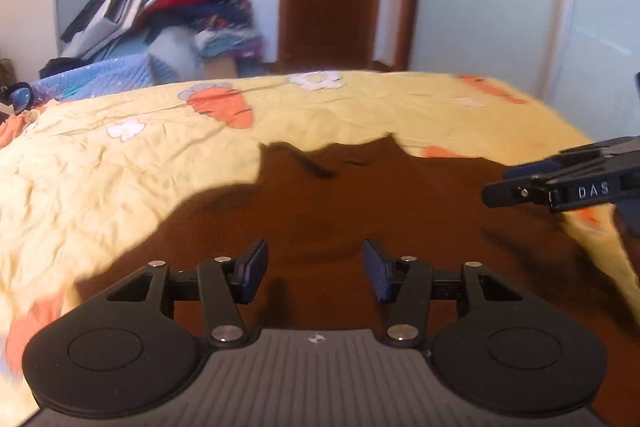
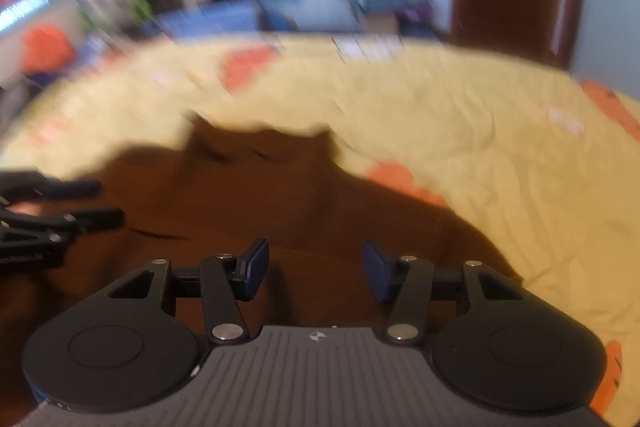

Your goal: Fold small clothes

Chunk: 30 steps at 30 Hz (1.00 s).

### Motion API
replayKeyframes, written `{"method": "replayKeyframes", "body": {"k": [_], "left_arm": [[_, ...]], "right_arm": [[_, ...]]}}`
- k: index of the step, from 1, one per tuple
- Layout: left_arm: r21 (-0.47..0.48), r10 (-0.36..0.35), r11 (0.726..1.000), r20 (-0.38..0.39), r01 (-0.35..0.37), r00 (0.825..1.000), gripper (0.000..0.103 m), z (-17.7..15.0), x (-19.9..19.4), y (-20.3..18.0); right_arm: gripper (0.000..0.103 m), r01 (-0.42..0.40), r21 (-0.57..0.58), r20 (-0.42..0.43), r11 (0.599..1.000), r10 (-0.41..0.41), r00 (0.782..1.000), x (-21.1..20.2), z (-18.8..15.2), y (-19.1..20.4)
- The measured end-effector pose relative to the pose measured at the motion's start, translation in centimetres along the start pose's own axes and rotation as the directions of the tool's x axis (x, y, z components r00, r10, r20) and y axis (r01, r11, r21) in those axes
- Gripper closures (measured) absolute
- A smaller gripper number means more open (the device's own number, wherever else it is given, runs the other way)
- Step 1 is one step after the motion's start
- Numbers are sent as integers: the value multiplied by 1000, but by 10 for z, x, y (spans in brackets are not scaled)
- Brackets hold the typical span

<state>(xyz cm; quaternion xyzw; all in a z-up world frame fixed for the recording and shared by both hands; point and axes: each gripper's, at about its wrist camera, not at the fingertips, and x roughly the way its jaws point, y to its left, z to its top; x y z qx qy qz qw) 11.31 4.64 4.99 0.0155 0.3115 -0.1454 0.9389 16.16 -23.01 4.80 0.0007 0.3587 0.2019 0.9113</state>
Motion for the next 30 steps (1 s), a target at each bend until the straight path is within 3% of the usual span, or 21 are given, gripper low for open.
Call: {"method": "replayKeyframes", "body": {"k": [2,4,6,8,10,11,13,15,18,20,21,22,23,25,26,28,30], "left_arm": [[-5,-15,1000,-39,15,999,46,-18,-8,-2],[1,42,999,-115,-43,992,46,-34,2,-3],[57,99,994,-70,-95,993,46,-43,0,-7],[41,125,992,-75,-122,989,46,-40,-12,-10],[12,105,994,-35,-105,994,45,-42,-41,-13],[0,103,995,-16,-103,995,43,-48,-55,-13],[-31,131,991,-24,-132,991,32,-67,-81,-14],[-82,142,986,-51,-145,989,32,-93,-104,-11],[-239,70,966,-129,-100,989,32,-131,-130,-1],[-319,26,946,-97,-56,995,31,-147,-152,2],[-397,-52,918,-97,10,994,31,-155,-162,6],[-485,-146,870,-70,94,987,31,-162,-170,13],[-573,-256,799,-51,182,965,31,-169,-172,20],[-732,-469,608,-18,308,883,31,-188,-166,33],[-765,-512,561,-20,317,859,31,-196,-164,36],[-760,-533,561,-28,328,846,31,-201,-169,37],[-756,-529,574,-49,315,847,31,-200,-176,40]], "right_arm": [[31,-37,-6,31,999,37,999,-27,-16,3],[31,-32,-17,3,999,32,999,-31,-30,3],[31,6,-4,-68,1000,-6,998,-18,-47,0],[32,12,-60,-15,998,-13,1000,-17,-60,-1],[33,61,-47,-42,997,-63,997,-28,-58,3],[33,77,-19,-64,997,-78,995,-37,-57,4],[30,27,19,-12,999,-26,1000,-70,-69,8],[14,-7,32,12,999,7,1000,-101,-90,10],[14,9,74,-19,997,-8,1000,-135,-131,3],[14,23,166,-66,986,-13,998,-152,-157,-11],[15,14,230,-88,973,7,996,-160,-170,-18],[13,-15,261,-54,965,30,998,-173,-181,-20],[12,-56,302,-64,952,79,995,-181,-188,-23],[12,-150,382,-94,912,200,975,-192,-197,-22],[11,-212,433,-108,876,284,953,-195,-202,-23],[11,-321,532,-123,784,446,887,-194,-213,-24],[11,-354,562,-129,748,502,855,-195,-221,-21]]}}
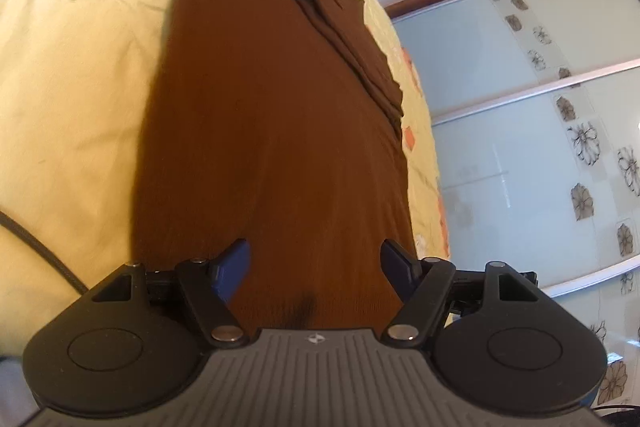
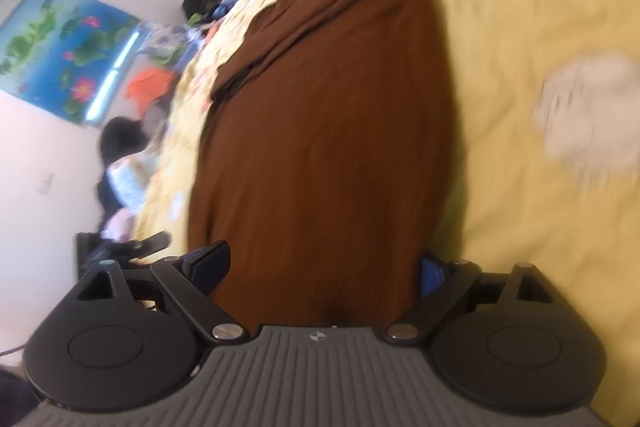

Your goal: Fold small clothes

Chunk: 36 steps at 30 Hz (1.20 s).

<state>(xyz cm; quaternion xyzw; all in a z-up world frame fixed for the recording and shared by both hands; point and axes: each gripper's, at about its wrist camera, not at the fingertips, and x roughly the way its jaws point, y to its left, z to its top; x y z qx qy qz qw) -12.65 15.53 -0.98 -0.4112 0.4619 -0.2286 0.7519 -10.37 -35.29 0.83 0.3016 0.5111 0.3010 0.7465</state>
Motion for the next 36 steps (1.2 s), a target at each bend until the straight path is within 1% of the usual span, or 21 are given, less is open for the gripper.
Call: {"method": "replayKeyframes", "body": {"k": [2,4,7,10,12,15,19,21,23,25,26,27,28,30,31,32,33,34,36], "left_arm": [[6,16,1000,19,-16,1000,31,0,-10,0],[15,43,999,50,-44,998,31,3,-24,0],[26,102,994,110,-106,989,31,3,-39,1],[4,143,990,114,-144,983,31,0,-43,10],[13,142,989,124,-145,982,31,-1,-45,12],[13,166,985,156,-170,974,31,-2,-56,15],[-19,171,985,127,-170,977,31,1,-57,21],[-38,141,990,109,-137,984,31,-1,-55,24],[-74,70,995,62,-66,996,31,-4,-46,28],[-124,-16,992,12,17,1000,31,-8,-33,32],[-133,-37,990,-4,37,999,31,-10,-28,32],[-131,-42,991,-12,41,999,31,-11,-24,31],[-122,-39,992,-13,37,999,32,-12,-23,31],[-123,-45,991,-9,44,999,32,-11,-24,32],[-124,-48,991,-2,48,999,33,-11,-26,32],[-114,-46,992,2,46,999,38,-10,-27,32],[-96,-30,995,-5,30,1000,48,-11,-29,31],[-78,-3,997,-15,1,1000,57,-11,-29,29],[-38,48,998,-40,-49,998,62,-11,-27,22]], "right_arm": [[11,-22,20,-20,1000,23,1000,-1,-4,-1],[11,-39,49,-21,998,40,999,-1,-7,-4],[10,-43,56,-8,997,44,999,0,-10,-3],[5,-40,43,-3,998,40,999,4,-14,1],[1,-40,38,-4,998,40,999,3,-14,1],[2,-42,42,-2,998,42,999,2,-13,-1],[2,-43,49,6,998,43,999,0,-17,-3],[2,-47,60,11,997,46,999,1,-17,-4],[1,-52,71,17,996,51,999,1,-17,-5],[1,-61,89,25,994,58,998,0,-17,-8],[3,-64,103,32,993,61,998,0,-17,-9],[9,-64,115,39,991,60,997,-1,-17,-10],[12,-64,125,42,990,60,997,-2,-18,-12],[22,-62,135,34,989,58,998,-2,-19,-15],[24,-60,141,35,988,56,998,-3,-19,-16],[28,-60,148,34,987,55,998,-4,-20,-18],[33,-55,151,33,987,51,998,-5,-21,-19],[36,-48,153,34,987,44,998,-5,-21,-20],[47,-38,157,36,987,33,999,-6,-23,-22]]}}
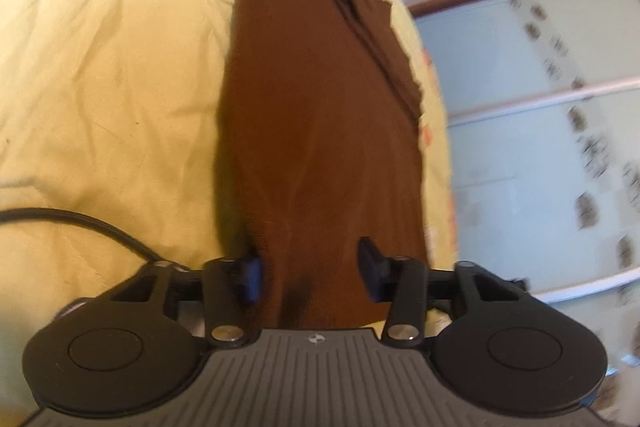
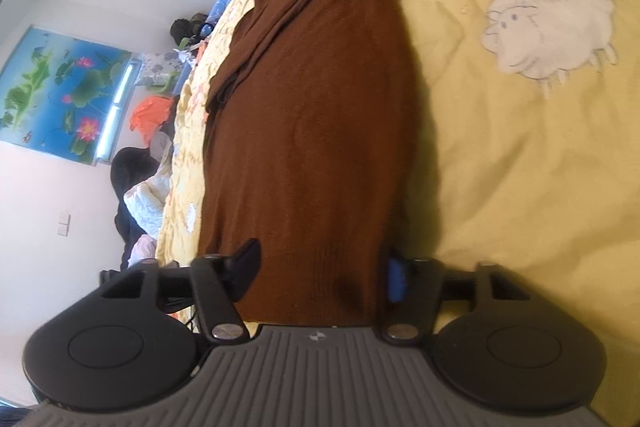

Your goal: Fold small clothes

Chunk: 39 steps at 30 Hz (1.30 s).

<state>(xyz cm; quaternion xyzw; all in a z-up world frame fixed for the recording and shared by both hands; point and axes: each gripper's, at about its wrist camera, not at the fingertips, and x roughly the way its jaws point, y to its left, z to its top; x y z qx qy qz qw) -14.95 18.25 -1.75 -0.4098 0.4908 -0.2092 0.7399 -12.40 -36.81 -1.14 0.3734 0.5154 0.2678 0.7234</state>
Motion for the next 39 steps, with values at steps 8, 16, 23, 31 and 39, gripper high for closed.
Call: {"method": "replayKeyframes", "body": {"k": [8,16,23,31,39], "left_arm": [[193,86,978,5,-86,996,95,1,3,-31],[312,-36,950,128,-6,991,96,20,-32,-63],[357,-170,930,219,83,961,96,73,-29,-91],[408,-173,913,314,31,934,96,218,41,-140],[495,-32,859,308,-131,951,73,222,58,-157]], "right_arm": [[90,75,-32,-25,997,-76,997,6,-1,-1],[90,-81,-95,86,992,89,992,-10,14,27],[90,-179,-138,159,974,200,967,-15,60,50],[89,-205,-114,251,972,228,941,37,192,47],[90,-165,-124,206,978,188,960,98,272,58]]}}
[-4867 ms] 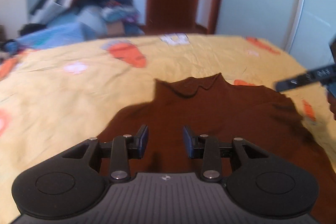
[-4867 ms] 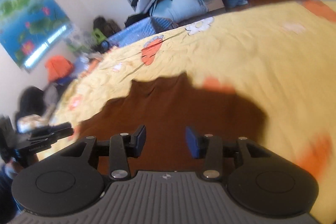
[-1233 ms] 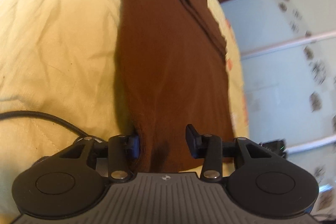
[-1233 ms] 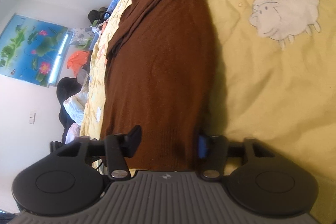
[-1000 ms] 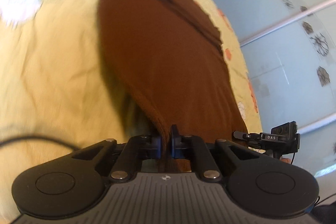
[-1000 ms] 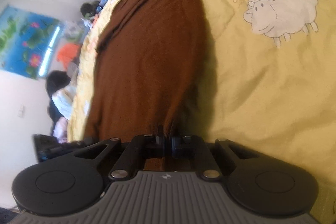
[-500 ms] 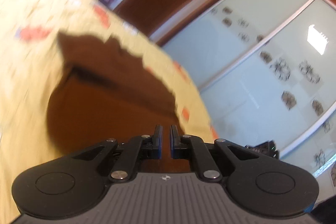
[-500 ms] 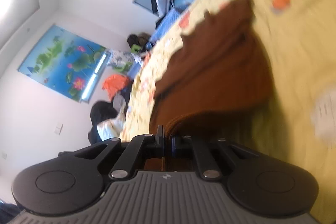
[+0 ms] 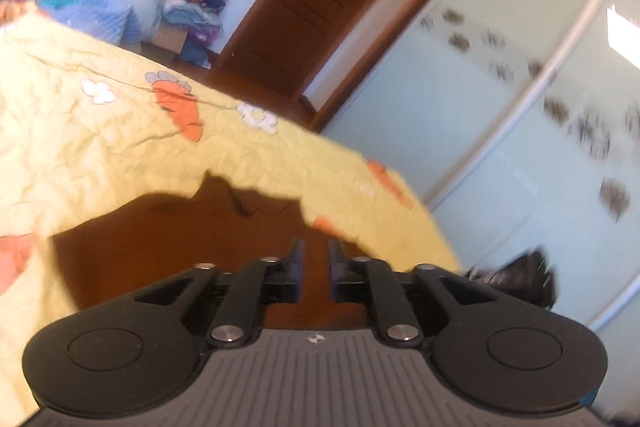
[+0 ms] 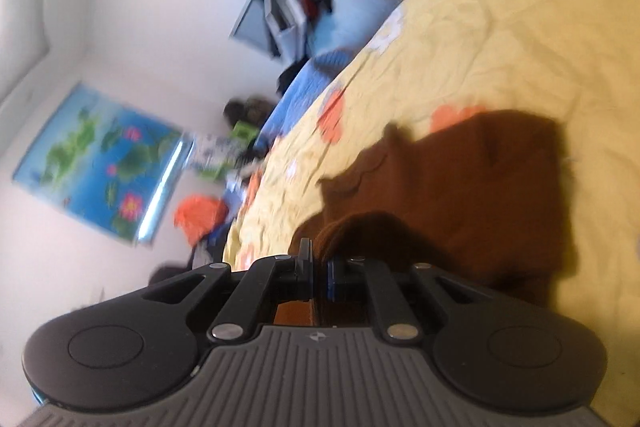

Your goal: Fold small clothes

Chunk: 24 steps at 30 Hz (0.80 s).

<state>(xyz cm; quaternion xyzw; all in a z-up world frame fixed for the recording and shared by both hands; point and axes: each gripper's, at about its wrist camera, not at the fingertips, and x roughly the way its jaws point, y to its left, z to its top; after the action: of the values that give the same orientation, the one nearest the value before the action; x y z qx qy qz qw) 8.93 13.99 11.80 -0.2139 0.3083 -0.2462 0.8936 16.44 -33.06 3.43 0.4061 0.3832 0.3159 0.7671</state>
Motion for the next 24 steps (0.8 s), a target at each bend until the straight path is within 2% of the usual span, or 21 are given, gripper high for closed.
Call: {"method": "replayKeyframes", "body": {"k": [1,2,3,4,6,7,8,10,11,12,13,15,19,20,24], "left_arm": [[46,52,998,2,-52,999,51,-13,-8,-3],[114,126,985,24,-128,992,38,-30,-18,-7],[197,198,958,64,-207,978,26,-47,-27,-16],[287,240,923,94,-257,966,26,-64,-35,-25],[470,268,836,105,-285,958,26,-95,-44,-46],[568,269,769,126,-292,955,26,-112,-47,-58],[676,269,672,157,-302,950,26,-131,-47,-70],[840,276,442,207,-315,939,25,-164,-40,-86],[892,290,328,217,-310,932,24,-179,-33,-89],[925,312,242,212,-293,926,24,-189,-25,-89],[946,327,183,197,-267,924,24,-196,-17,-89],[967,330,121,172,-222,928,24,-202,-8,-88],[978,365,-8,196,-207,910,24,-206,11,-85],[980,369,-32,195,-197,909,24,-207,15,-85],[987,367,-87,160,-138,916,24,-212,24,-84]], "right_arm": [[89,-10,-22,-14,1000,10,1000,-3,-8,2],[89,-17,-31,-23,999,16,1000,-8,-15,1],[90,-18,-29,-26,999,17,1000,-14,-23,-2],[90,-13,-20,-23,1000,13,1000,-21,-27,-5],[89,2,3,-11,1000,-2,1000,-37,-38,-10],[90,8,11,-6,1000,-8,1000,-42,-40,-13],[89,19,14,-3,1000,-18,1000,-47,-41,-15],[89,33,13,2,999,-33,999,-53,-41,-15],[89,34,13,3,999,-34,999,-55,-40,-14],[89,35,12,5,999,-35,999,-56,-40,-13],[89,34,10,5,999,-34,999,-57,-40,-11],[89,26,0,3,1000,-26,1000,-56,-41,-5],[89,15,-14,-9,1000,-15,1000,-53,-42,4],[89,13,-15,-12,1000,-13,1000,-52,-42,5],[89,9,-8,-15,1000,-9,1000,-49,-43,4]]}}
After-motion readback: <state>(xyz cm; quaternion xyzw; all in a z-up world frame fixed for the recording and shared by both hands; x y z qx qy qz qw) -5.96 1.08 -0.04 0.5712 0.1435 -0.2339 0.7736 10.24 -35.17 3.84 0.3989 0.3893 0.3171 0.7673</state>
